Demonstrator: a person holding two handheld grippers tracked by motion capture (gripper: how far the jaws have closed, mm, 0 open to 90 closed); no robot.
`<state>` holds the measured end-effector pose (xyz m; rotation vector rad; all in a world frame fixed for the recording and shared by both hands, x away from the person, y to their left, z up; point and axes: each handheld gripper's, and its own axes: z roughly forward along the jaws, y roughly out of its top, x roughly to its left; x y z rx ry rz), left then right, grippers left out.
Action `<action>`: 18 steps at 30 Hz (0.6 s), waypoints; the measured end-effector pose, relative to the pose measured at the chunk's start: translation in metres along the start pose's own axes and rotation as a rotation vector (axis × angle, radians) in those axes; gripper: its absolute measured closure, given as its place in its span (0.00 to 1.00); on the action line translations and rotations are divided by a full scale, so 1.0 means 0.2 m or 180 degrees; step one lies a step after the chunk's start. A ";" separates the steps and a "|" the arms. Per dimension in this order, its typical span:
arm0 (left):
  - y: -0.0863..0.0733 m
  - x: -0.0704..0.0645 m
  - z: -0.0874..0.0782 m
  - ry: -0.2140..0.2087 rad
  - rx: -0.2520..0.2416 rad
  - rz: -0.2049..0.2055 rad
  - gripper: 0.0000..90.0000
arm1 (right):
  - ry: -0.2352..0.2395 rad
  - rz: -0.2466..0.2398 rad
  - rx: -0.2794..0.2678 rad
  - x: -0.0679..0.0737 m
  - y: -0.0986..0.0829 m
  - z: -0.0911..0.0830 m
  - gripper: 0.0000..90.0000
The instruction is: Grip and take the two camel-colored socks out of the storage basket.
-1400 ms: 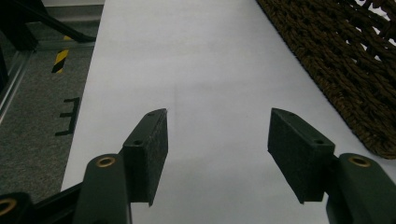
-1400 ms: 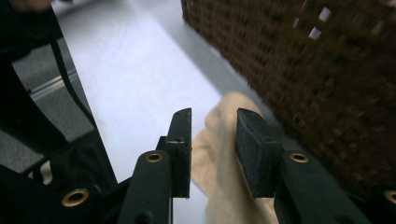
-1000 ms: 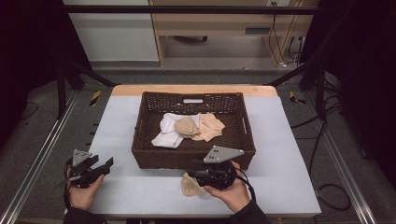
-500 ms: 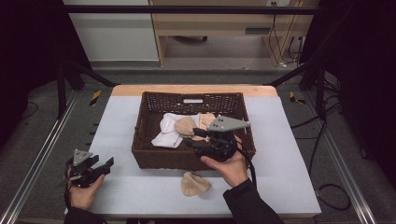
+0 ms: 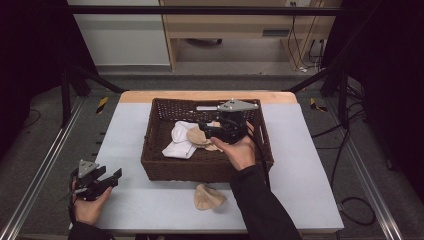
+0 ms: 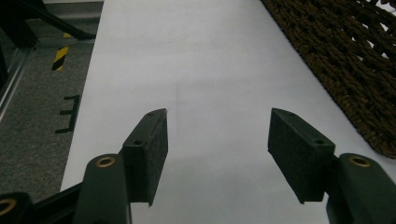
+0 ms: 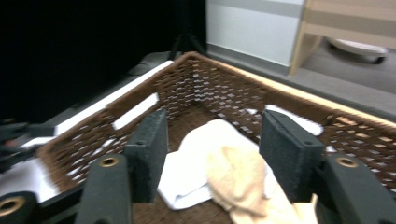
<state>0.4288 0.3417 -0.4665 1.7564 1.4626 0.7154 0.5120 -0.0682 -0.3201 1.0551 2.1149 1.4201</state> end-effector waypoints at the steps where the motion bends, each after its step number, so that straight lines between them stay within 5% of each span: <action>1: 0.00 0.00 0.00 -0.0002 -0.0005 0.0002 0.42 | -0.0038 0.0012 -0.0004 -0.01 0.01 0.01 0.46; 5: 0.00 0.00 0.00 -0.0005 0.0009 0.0008 0.42 | -0.0095 0.0119 -0.0034 -0.05 0.03 0.06 0.42; 18: 0.00 0.00 0.00 -0.0015 0.0010 0.0006 0.42 | -0.0420 0.0072 -0.0033 -0.12 0.12 0.22 0.31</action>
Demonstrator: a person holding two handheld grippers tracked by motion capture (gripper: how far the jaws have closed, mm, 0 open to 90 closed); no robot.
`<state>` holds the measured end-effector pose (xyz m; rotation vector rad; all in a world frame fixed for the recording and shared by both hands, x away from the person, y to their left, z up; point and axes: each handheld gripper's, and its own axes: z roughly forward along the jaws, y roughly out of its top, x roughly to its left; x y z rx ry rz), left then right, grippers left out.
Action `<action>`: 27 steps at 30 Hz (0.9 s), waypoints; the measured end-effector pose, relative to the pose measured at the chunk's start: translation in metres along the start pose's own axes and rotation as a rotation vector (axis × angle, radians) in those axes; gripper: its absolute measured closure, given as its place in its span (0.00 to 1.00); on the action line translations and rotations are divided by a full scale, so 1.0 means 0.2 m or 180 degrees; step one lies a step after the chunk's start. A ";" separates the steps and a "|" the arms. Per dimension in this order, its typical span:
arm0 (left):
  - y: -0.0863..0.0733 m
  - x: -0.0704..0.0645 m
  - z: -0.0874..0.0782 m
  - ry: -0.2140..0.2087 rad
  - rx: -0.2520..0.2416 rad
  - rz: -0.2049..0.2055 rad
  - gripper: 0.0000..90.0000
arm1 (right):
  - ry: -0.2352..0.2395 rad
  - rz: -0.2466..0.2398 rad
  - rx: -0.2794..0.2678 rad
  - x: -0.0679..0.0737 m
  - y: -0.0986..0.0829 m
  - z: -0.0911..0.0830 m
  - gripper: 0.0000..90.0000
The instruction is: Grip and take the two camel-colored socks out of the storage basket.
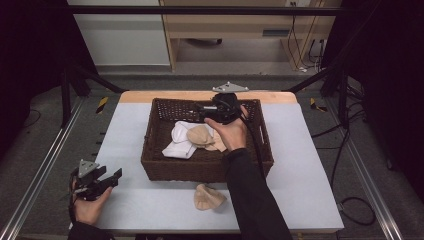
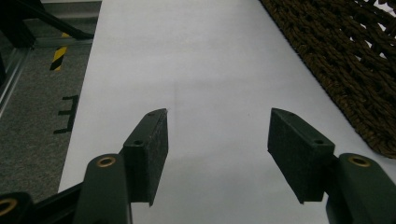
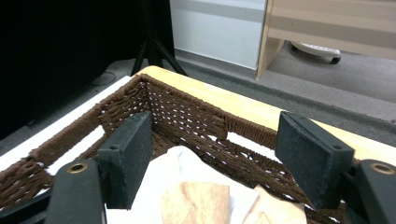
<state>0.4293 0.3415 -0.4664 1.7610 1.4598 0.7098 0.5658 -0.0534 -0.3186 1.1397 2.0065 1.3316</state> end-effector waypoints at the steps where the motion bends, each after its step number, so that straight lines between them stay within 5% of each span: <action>1: 0.00 0.00 0.00 -0.0005 0.0000 -0.0001 0.42 | -0.0016 -0.0008 0.0021 0.00 0.00 0.02 0.31; 14: 0.00 0.00 0.00 -0.0019 -0.0008 -0.0001 0.42 | -0.0122 -0.0076 0.0407 -0.01 -0.08 0.24 0.36; 27: 0.00 0.00 0.00 -0.0029 -0.0006 0.0001 0.42 | 0.0016 -0.0057 0.0804 0.03 -0.21 0.37 0.51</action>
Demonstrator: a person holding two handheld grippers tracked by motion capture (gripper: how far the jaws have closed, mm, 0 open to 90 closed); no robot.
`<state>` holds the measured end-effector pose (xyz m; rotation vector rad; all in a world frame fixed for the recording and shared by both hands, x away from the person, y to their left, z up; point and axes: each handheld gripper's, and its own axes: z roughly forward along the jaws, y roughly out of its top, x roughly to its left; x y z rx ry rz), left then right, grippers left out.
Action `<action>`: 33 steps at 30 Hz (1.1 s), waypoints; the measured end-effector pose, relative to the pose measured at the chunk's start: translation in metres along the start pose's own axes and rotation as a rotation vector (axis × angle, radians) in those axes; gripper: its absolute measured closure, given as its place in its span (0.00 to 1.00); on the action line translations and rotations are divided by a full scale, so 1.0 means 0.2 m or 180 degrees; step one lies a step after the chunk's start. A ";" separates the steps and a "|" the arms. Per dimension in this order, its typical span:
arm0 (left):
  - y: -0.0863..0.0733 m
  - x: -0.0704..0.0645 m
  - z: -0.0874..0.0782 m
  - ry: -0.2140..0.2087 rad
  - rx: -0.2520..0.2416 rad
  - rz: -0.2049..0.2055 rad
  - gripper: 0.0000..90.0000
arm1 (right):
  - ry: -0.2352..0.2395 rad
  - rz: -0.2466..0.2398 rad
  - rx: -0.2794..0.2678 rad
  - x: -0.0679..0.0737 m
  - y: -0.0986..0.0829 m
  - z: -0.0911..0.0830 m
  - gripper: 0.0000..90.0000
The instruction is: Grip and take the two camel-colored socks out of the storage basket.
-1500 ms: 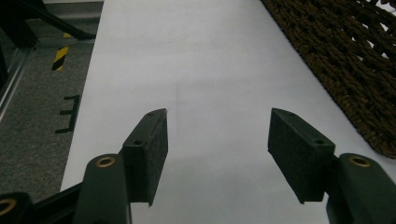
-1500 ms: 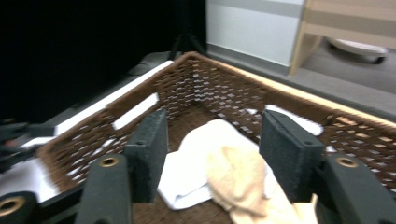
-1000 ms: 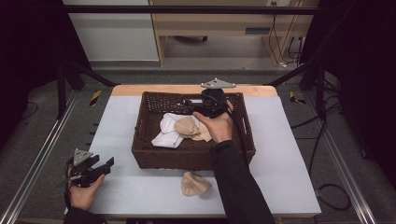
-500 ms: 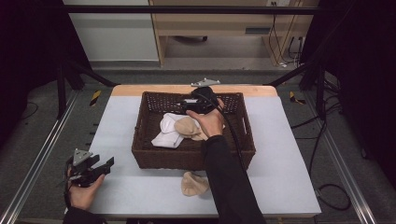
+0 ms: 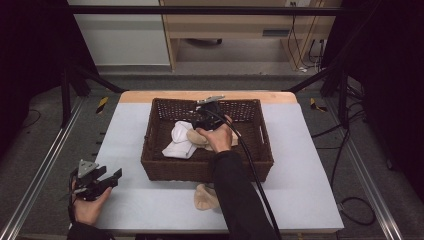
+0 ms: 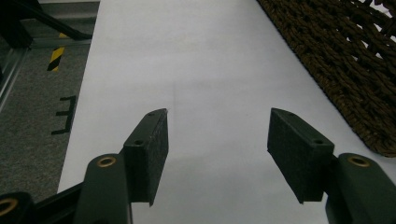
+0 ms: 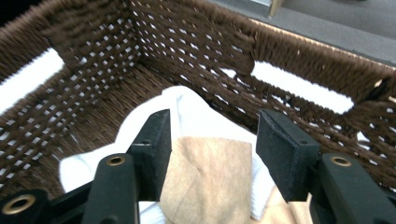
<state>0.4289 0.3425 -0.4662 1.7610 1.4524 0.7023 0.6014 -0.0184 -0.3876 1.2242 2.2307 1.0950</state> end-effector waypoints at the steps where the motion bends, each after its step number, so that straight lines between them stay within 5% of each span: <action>1: 0.00 0.00 0.00 0.0001 0.0005 0.0001 0.42 | -0.0014 -0.0012 0.0020 0.00 -0.01 0.01 0.51; 19: 0.00 0.00 0.00 -0.0003 0.0011 0.0020 0.42 | -0.0184 0.0087 0.0401 -0.06 -0.12 0.13 0.59; 33: 0.00 -0.01 0.00 -0.0010 0.0011 0.0022 0.43 | -0.0165 0.0125 0.0884 -0.07 -0.16 0.18 0.64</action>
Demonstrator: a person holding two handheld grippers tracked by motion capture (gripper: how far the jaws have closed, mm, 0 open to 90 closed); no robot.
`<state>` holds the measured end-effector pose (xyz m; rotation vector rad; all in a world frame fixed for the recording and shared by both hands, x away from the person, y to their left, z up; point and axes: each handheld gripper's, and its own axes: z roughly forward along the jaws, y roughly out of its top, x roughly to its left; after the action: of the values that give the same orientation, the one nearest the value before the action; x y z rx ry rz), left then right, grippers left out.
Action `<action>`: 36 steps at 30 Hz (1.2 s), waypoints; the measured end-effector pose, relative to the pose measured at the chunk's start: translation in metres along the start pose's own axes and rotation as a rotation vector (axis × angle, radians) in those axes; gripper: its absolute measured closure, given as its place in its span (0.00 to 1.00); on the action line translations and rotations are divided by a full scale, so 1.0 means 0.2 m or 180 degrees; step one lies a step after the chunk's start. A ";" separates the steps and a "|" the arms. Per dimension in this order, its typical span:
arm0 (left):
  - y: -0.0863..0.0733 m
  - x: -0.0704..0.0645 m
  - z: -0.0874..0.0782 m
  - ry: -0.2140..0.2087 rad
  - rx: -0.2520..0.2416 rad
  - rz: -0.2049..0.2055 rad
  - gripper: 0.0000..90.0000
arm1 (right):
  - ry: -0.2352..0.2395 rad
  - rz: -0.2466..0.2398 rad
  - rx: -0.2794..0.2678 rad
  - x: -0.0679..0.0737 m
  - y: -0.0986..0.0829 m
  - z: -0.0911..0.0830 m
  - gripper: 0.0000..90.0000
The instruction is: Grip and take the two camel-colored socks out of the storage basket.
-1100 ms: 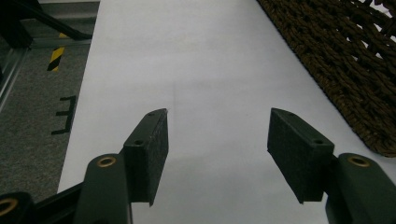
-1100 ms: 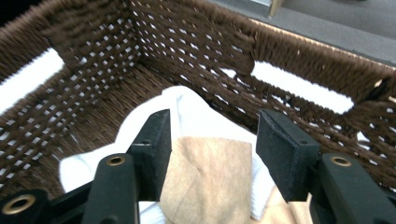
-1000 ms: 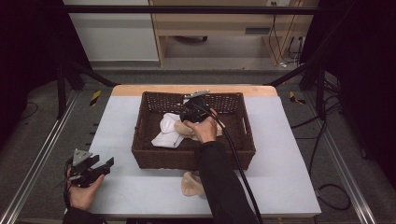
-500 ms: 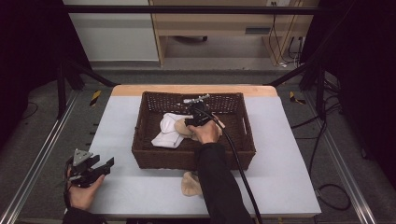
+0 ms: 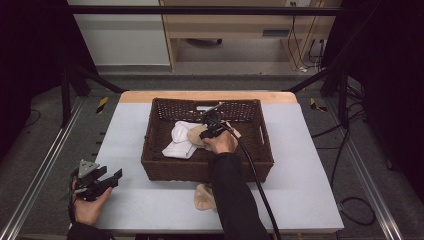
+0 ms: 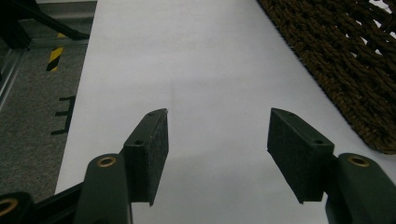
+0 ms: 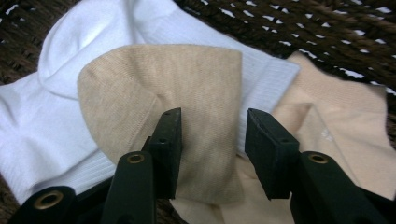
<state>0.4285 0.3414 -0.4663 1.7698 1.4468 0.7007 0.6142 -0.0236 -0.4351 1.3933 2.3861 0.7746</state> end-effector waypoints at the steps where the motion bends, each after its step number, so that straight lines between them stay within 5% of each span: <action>1: 0.00 0.00 0.00 0.0001 -0.0002 -0.0001 0.42 | 0.0021 -0.0010 0.0010 0.00 0.00 0.00 0.66; 10: 0.00 0.00 0.00 0.0000 -0.0002 -0.0005 0.42 | 0.0145 0.0039 0.0097 0.00 0.01 -0.04 0.95; 16: 0.00 0.00 0.00 0.0000 0.0003 -0.0002 0.43 | 0.0085 -0.0046 -0.0187 0.01 0.04 -0.13 0.96; 36: 0.00 0.00 0.00 0.0025 0.0021 0.0011 0.42 | 0.0429 -0.0240 -0.1155 -0.04 -0.02 -0.78 0.97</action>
<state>0.4285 0.3408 -0.4669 1.7767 1.4530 0.7062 0.5406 -0.0804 -0.3096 1.1296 2.2300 1.2410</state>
